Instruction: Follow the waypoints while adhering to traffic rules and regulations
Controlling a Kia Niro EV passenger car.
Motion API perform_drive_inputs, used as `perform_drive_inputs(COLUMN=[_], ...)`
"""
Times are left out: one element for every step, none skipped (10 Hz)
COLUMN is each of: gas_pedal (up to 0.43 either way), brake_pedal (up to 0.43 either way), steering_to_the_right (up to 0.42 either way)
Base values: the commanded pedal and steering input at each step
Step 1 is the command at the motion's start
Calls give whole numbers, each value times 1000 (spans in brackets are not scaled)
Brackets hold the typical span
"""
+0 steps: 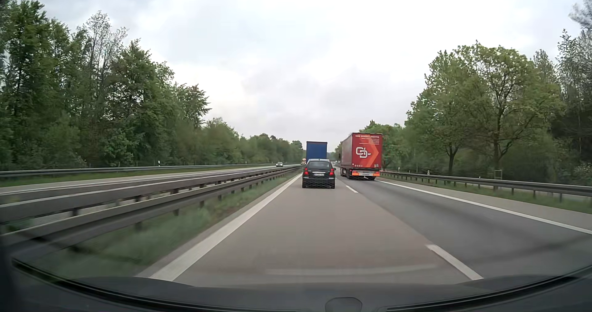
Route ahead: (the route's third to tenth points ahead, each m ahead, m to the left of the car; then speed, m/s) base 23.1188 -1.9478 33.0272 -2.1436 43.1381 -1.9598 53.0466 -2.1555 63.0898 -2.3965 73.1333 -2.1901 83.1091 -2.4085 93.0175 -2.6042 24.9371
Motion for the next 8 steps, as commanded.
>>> perform_drive_inputs(gas_pedal=[189, 189, 189, 189, 189, 189, 197, 209], brake_pedal=[0, 0, 0, 0, 0, 0, 0, 0], steering_to_the_right=[-1, -1, -1, -1, -1, -1, -1, -1])
